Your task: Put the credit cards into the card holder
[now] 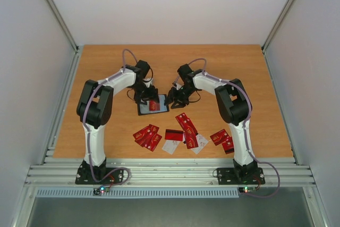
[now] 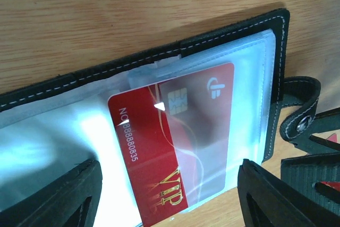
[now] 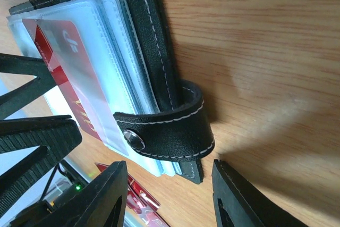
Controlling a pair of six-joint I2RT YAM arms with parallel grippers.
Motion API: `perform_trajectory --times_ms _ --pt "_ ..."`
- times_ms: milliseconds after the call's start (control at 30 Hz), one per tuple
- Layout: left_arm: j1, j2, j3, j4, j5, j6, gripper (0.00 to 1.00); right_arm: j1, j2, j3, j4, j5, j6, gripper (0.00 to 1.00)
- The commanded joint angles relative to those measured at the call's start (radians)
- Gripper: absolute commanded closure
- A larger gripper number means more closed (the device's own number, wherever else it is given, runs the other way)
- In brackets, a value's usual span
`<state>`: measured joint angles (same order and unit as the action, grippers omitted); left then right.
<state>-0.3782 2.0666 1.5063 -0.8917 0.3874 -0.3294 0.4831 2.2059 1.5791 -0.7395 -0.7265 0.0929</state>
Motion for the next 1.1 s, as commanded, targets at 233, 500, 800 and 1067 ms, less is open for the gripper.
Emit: perform_trajectory --times_ms 233,500,800,1067 --pt "0.000 -0.014 0.004 0.013 0.018 -0.038 0.38 0.037 0.060 0.052 0.002 -0.007 0.025 0.57" --pt "-0.010 0.022 0.040 0.009 0.061 -0.076 0.43 0.043 0.069 0.056 0.023 -0.007 0.053 0.57" --pt "-0.013 0.034 0.035 0.018 0.110 -0.150 0.44 0.050 0.078 0.069 0.035 -0.011 0.069 0.57" --pt "-0.013 0.040 0.029 0.028 0.123 -0.179 0.44 0.050 0.081 0.077 0.032 -0.013 0.068 0.57"
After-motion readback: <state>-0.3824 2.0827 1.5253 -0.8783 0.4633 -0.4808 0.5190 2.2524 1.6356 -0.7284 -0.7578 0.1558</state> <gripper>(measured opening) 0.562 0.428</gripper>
